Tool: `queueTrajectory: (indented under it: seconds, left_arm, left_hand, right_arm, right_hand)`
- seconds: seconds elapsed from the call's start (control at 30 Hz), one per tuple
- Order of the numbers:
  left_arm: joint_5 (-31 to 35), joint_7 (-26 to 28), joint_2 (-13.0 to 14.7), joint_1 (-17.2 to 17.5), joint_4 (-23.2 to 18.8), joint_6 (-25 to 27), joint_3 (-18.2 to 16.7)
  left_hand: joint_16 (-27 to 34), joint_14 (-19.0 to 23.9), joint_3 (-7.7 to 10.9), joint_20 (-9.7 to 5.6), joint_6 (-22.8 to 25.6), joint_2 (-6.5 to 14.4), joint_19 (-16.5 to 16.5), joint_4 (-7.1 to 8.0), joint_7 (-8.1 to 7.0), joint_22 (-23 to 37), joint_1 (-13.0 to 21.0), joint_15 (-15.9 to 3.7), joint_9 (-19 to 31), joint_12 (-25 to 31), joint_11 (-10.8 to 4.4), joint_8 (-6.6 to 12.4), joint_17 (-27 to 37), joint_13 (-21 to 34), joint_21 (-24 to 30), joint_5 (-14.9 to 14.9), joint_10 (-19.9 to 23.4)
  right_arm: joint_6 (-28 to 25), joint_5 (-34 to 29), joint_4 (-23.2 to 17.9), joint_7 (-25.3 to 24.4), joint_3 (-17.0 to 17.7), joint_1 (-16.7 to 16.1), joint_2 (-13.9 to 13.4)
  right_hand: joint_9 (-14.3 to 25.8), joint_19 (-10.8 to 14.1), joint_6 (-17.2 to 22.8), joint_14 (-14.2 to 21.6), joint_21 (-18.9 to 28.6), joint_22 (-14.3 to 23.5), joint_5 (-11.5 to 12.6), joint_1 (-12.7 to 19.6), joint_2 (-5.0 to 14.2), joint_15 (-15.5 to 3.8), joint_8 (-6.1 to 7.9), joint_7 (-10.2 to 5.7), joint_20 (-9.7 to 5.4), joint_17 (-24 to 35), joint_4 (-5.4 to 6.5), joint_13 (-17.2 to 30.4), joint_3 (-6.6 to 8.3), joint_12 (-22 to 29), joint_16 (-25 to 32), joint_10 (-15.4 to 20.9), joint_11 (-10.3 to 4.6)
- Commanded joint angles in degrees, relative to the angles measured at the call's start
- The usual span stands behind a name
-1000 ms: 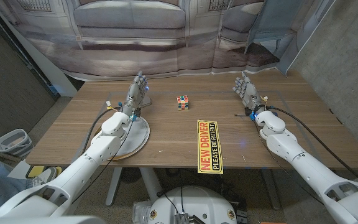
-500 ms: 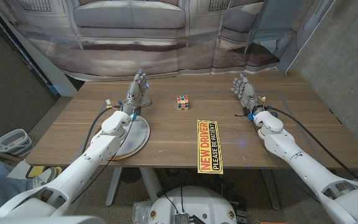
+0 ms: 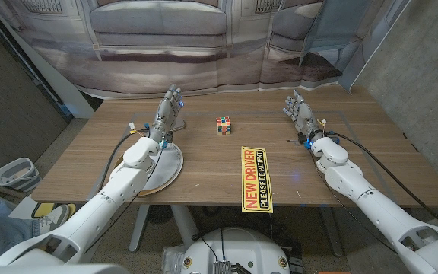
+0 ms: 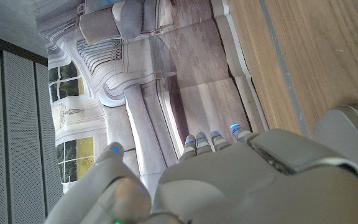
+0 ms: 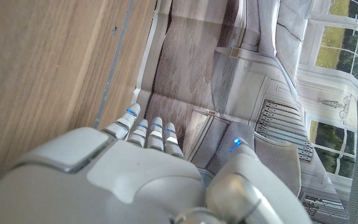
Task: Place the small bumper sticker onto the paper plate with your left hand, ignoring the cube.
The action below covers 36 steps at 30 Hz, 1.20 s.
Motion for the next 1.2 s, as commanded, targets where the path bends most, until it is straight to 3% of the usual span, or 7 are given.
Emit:
queueTrajectory:
  seconds: [0.03, 0.43, 0.67, 1.2]
  left_arm:
    - [0.63, 0.44, 1.98, 2.25, -3.96, 0.00, -0.43]
    - [1.60, 2.05, 3.80, 4.49, -7.88, 0.87, -0.71]
    - [2.91, 2.70, 4.37, 5.19, -9.45, 0.39, -0.50]
    - [4.16, 2.85, 5.47, 6.81, -12.04, -0.80, -0.52]
  left_hand:
    - [0.40, 0.42, 0.05, -1.73, 0.39, 0.43, 0.11, -0.41, 0.10, 0.12, 0.51, 0.03, 0.11, 0.37, -0.11, 0.35, 0.09, 0.12, 0.28, 0.33, 0.42]
    - [0.30, 0.64, 0.14, -1.29, 0.51, 0.87, 0.29, -0.60, 0.14, 0.12, 0.92, 0.12, 0.11, 0.35, -0.23, 0.26, 0.08, 0.12, 0.21, 0.52, 0.71]
    - [0.31, 1.01, 0.18, -1.40, 0.61, 1.16, 0.53, -0.75, 0.32, 0.13, 1.22, 0.55, 0.12, 0.34, 0.50, 0.19, 0.08, 0.12, 0.20, 0.64, 0.94]
    - [0.22, 1.34, 0.21, -1.33, 1.10, 1.58, 0.79, -1.00, 0.48, 0.13, 1.70, 0.43, 0.12, 0.32, 0.36, 0.20, 0.08, 0.12, 0.11, 0.83, 1.34]
  right_arm:
    - [0.10, -0.37, -1.53, -0.74, -0.01, -0.97, -0.27]
    - [0.45, -1.30, -2.12, -0.27, -0.15, -0.77, -1.22]
    - [0.73, -0.57, -1.92, 0.14, 0.36, -0.72, -1.23]
    - [1.21, -0.19, -2.39, 0.08, 0.93, -0.98, -1.42]
  right_hand:
    - [0.28, 0.64, 0.43, 0.16, 0.02, 0.18, 0.60, 0.49, -0.06, -0.07, 0.29, 0.07, -1.80, 0.07, -0.49, 0.10, 0.01, 0.09, 0.19, 0.55, 0.29]
    - [0.27, 0.36, 0.61, -0.20, -0.61, 0.21, 0.62, 0.61, 0.04, 0.41, 0.14, 1.10, -1.57, 0.12, -0.67, 0.09, -0.15, -0.30, -0.23, 0.17, 0.56]
    - [0.26, 0.37, 0.59, -0.19, -0.81, 0.22, 0.63, 0.63, 0.08, 0.30, 0.05, 0.95, -1.52, 0.14, -0.72, 0.08, -0.21, -0.39, -0.29, 0.16, 0.43]
    - [0.26, 0.70, 1.18, 0.26, -1.14, 0.24, 0.68, 0.77, 0.25, 0.18, 0.12, 0.82, -1.57, 0.15, -0.87, 0.07, -0.29, -0.33, -0.27, 0.78, 0.48]
